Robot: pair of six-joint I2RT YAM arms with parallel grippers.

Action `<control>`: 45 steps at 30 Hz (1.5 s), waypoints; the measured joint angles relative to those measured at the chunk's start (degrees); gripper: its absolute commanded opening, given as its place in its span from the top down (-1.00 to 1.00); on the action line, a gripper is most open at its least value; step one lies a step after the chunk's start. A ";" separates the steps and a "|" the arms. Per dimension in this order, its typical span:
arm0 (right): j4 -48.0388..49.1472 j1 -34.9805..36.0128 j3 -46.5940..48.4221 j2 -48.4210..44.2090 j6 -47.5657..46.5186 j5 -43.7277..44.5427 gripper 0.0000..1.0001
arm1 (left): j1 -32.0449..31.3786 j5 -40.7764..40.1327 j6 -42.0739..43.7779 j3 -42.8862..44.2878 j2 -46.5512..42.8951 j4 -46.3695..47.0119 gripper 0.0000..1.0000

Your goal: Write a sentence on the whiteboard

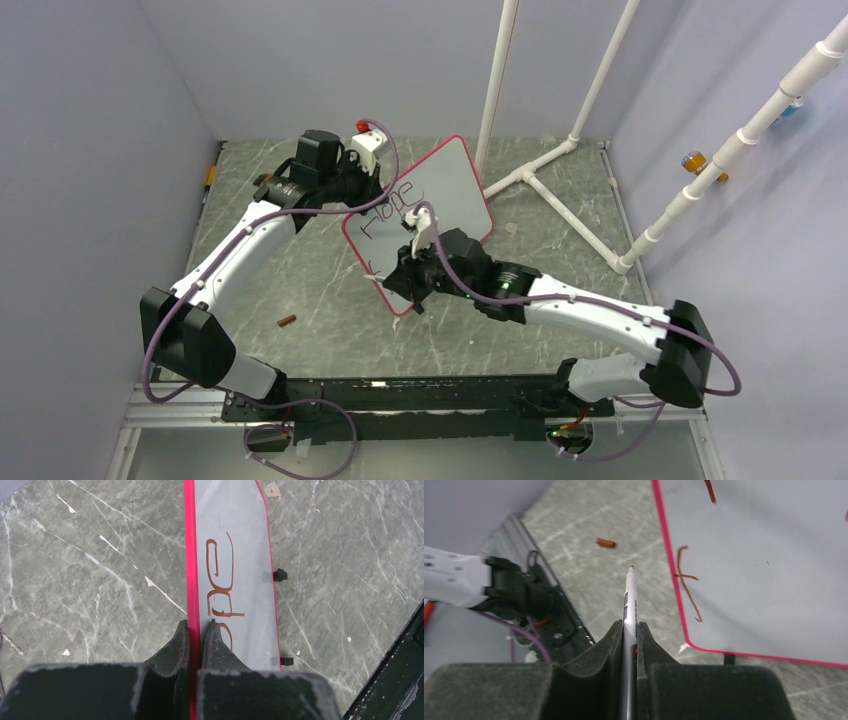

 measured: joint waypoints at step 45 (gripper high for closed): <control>0.20 -0.50 -7.54 -6.49 -9.07 6.40 1.00 | -1.81 -2.34 0.37 0.00 -1.31 -0.63 1.00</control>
